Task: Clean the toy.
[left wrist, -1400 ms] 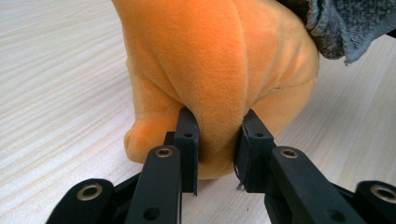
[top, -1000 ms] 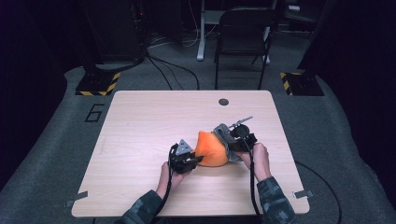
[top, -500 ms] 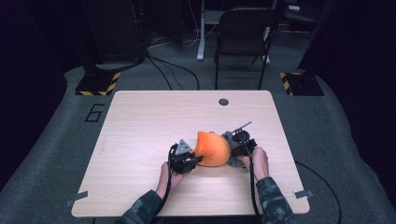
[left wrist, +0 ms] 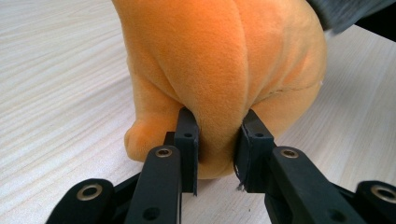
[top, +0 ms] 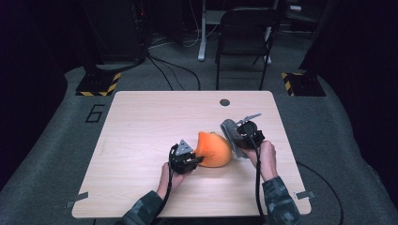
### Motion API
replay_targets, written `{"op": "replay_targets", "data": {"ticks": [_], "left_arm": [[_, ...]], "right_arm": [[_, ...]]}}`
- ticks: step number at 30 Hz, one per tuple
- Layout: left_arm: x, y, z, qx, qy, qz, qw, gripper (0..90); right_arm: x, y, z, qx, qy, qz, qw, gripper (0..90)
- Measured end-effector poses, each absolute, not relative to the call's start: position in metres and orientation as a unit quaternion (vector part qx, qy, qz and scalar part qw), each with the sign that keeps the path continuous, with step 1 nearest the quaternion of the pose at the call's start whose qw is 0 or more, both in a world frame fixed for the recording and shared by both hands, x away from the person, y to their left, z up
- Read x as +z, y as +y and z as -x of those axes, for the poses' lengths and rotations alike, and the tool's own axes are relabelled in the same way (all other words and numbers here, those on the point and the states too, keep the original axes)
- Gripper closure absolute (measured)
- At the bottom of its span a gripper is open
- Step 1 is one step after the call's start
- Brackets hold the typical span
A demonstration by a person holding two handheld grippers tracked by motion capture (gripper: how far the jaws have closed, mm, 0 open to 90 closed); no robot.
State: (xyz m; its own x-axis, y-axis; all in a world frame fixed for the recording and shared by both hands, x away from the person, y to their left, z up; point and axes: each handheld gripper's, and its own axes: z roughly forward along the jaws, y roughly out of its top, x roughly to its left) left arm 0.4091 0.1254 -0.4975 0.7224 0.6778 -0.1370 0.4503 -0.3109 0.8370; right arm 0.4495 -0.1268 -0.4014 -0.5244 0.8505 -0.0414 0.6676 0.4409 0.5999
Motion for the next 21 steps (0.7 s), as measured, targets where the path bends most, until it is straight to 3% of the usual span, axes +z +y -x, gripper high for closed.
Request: {"op": "replay_targets", "data": {"ticks": [5, 15, 18, 21], "left_arm": [[-0.497, 0.126, -0.409, 0.121, 0.352, -0.801, 0.469, 73.1], [-0.499, 0.126, -0.411, 0.120, 0.351, -0.802, 0.469, 71.3], [-0.499, 0.129, -0.414, 0.114, 0.348, -0.801, 0.474, 64.5], [-0.498, 0.132, -0.415, 0.115, 0.336, -0.805, 0.475, 51.3]], "right_arm": [[-0.384, -0.100, -0.431, 0.292, 0.848, -0.409, 0.170, 75.5], [-0.413, -0.083, -0.438, 0.265, 0.865, -0.394, 0.166, 76.0], [-0.415, -0.082, -0.439, 0.263, 0.863, -0.396, 0.171, 76.2], [-0.417, -0.082, -0.439, 0.262, 0.862, -0.396, 0.176, 76.2]]}}
